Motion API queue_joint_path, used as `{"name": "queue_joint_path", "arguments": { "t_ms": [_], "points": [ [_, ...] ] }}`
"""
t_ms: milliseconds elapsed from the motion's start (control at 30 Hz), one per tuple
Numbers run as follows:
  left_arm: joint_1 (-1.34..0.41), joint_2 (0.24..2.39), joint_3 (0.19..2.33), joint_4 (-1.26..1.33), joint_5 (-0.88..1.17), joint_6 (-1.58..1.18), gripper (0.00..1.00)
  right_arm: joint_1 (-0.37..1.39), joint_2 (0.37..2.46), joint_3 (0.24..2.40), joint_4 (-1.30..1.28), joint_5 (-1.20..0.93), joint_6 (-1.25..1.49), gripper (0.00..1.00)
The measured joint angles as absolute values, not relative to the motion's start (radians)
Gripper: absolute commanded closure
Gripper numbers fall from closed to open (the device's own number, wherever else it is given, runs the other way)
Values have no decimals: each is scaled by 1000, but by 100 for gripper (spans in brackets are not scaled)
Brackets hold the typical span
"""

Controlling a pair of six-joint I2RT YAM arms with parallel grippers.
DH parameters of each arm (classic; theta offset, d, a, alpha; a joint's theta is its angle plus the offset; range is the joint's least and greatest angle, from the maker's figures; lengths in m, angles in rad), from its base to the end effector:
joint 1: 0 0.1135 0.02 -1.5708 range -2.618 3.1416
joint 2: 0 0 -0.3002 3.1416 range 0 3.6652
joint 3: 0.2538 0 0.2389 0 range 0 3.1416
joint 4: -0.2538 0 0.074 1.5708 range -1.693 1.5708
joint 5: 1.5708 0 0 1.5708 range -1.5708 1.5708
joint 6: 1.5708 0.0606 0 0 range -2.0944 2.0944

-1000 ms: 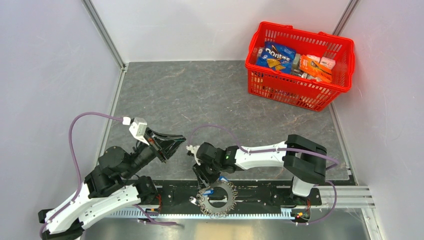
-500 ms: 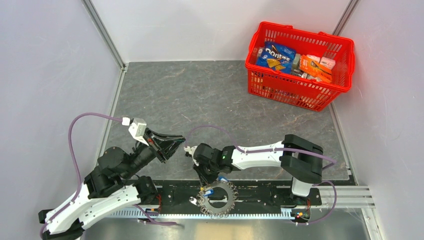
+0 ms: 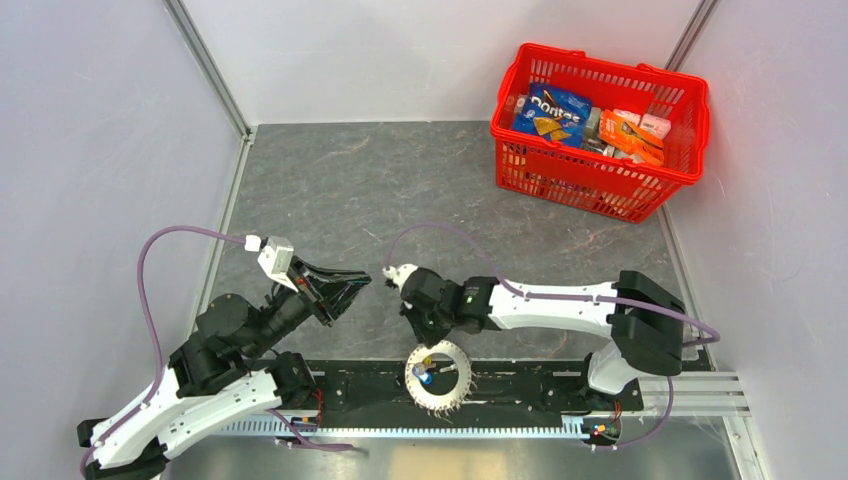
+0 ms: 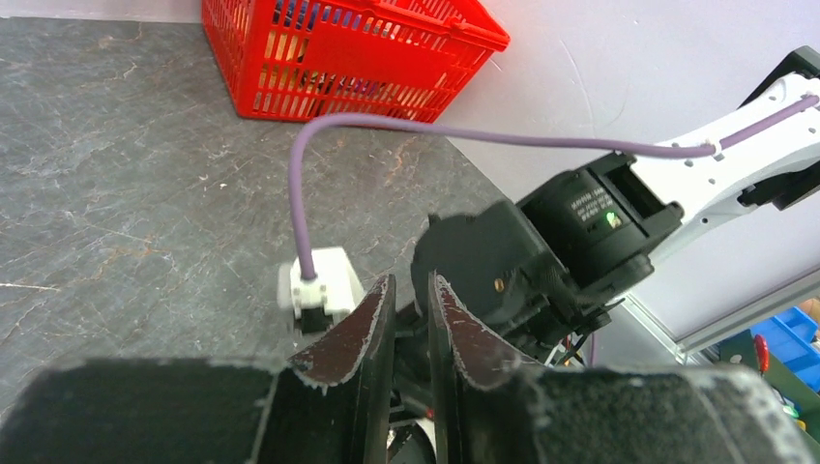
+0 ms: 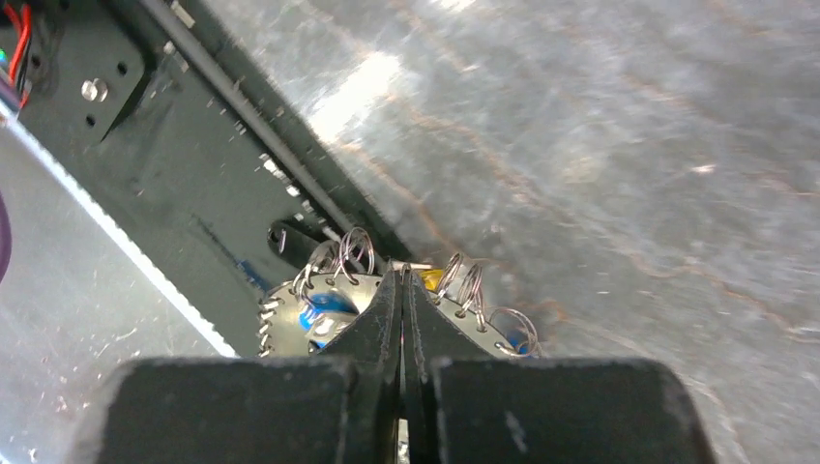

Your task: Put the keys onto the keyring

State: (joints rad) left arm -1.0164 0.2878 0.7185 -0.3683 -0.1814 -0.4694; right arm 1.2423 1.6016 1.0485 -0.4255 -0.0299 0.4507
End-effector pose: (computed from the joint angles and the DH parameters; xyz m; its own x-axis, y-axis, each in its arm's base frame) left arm 0.0359 -0.0372 0.3581 -0.3061 -0.3508 -0.8850 0.6761 0.5743 -0.4615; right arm 0.1056 0.3154 0.2315 -0.6554 -0.5733 -0.4916 -0.7399 0.6182 0.2655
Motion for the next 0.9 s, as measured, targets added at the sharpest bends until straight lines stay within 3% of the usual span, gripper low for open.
{"name": "queue_joint_path", "arguments": {
  "t_ms": [367,700,900],
  "points": [
    [-1016,288,719,-368,-182,-454,75,960,1580,1063,-457,19,374,100],
    [-1016,290,719,-368,-186,-434,74,833,1697,1114,-439,14,324,99],
    [-1016,305,719,-369,-194,-420,74,828,1727,1114,-435,15,308,65]
  ]
}}
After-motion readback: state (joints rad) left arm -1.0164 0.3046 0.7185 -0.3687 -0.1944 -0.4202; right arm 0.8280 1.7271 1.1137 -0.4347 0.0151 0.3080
